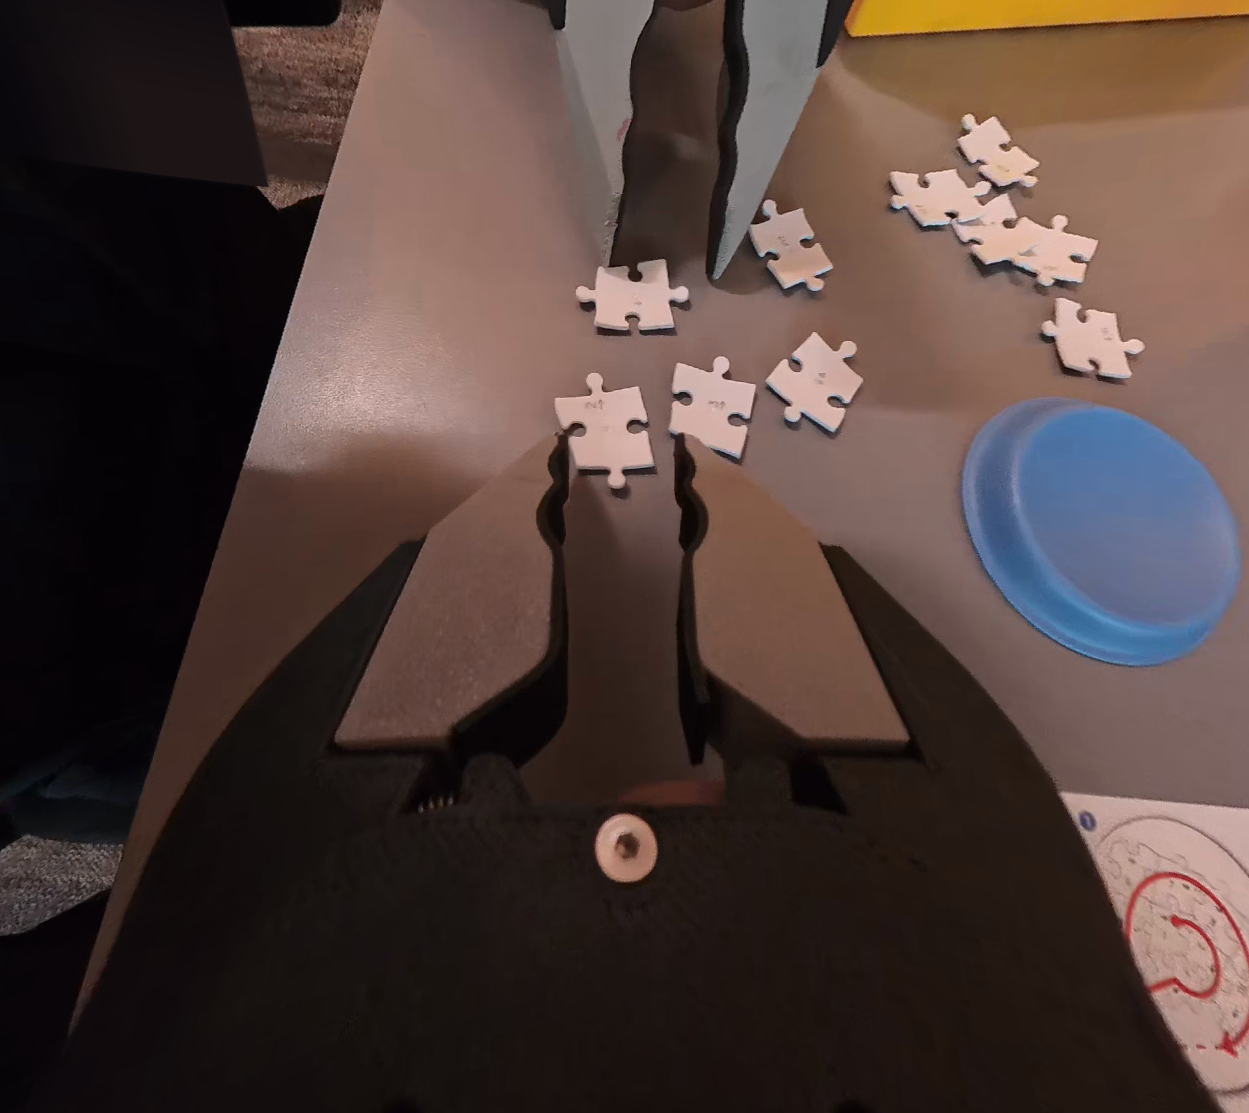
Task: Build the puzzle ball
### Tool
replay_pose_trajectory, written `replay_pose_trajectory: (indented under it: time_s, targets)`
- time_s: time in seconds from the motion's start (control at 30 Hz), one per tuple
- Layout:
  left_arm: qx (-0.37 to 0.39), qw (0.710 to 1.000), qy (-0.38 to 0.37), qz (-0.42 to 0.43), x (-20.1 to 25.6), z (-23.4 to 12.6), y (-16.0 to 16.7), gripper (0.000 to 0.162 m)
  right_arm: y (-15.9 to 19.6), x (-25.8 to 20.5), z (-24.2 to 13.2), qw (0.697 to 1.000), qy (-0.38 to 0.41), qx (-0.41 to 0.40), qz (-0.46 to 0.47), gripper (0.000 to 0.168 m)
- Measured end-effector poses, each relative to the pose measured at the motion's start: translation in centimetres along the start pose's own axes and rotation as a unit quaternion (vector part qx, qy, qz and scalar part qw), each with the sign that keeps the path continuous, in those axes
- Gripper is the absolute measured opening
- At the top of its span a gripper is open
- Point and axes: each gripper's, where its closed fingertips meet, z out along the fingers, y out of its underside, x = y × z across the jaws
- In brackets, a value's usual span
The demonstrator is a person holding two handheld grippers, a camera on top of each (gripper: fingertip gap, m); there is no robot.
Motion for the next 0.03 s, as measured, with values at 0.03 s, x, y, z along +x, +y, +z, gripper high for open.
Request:
replay_pose_trajectory:
  time_s: [0.03]
  targets:
    - [0.000,1.000,0.001,0.000,0.03,0.00,0.01,0.032,0.03,-0.14,0.19,1.000,-0.002,-0.003,-0.002,0.028]
